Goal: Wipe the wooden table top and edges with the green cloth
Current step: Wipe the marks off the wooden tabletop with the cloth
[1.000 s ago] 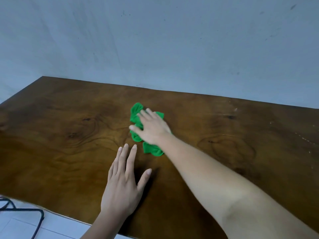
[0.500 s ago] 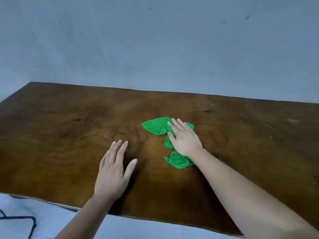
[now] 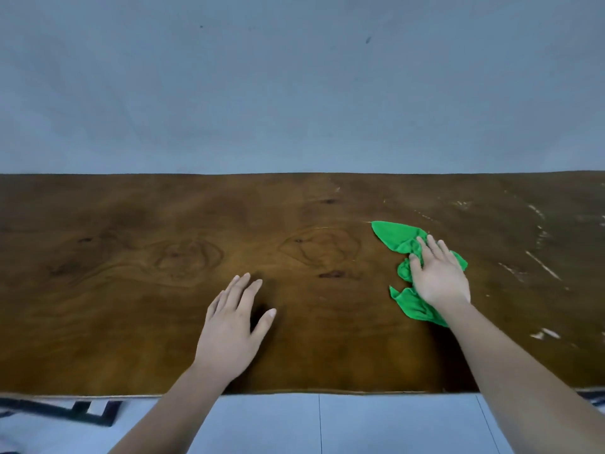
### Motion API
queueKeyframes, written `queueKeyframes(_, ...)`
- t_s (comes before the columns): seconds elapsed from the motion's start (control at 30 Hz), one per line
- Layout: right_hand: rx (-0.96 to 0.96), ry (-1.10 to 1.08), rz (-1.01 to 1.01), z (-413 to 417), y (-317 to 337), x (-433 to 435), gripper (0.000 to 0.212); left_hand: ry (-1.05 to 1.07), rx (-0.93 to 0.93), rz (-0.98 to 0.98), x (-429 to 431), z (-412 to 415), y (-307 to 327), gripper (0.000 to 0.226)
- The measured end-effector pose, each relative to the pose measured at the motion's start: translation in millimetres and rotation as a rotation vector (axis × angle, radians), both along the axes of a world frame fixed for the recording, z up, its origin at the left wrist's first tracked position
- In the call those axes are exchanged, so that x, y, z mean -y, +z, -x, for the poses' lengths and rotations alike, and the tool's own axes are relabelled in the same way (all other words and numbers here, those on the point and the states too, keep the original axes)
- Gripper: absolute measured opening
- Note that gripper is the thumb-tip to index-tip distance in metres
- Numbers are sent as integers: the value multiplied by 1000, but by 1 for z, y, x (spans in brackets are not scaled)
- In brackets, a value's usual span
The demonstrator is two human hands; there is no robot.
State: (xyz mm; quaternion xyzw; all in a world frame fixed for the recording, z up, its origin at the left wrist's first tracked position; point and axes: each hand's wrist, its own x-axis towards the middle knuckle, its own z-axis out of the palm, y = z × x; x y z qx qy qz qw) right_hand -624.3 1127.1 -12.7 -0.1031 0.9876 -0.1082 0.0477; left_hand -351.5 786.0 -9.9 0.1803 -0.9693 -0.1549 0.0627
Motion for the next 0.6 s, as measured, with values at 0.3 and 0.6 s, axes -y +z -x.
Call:
queueKeyframes(0.3,-18,189,4,-116,0,71,71,-41,44,-31,-36,-3,1,79)
queueKeyframes(0.6,-50,323,113,-135,6,67,65,-127,34,-83,-65,18,7,78)
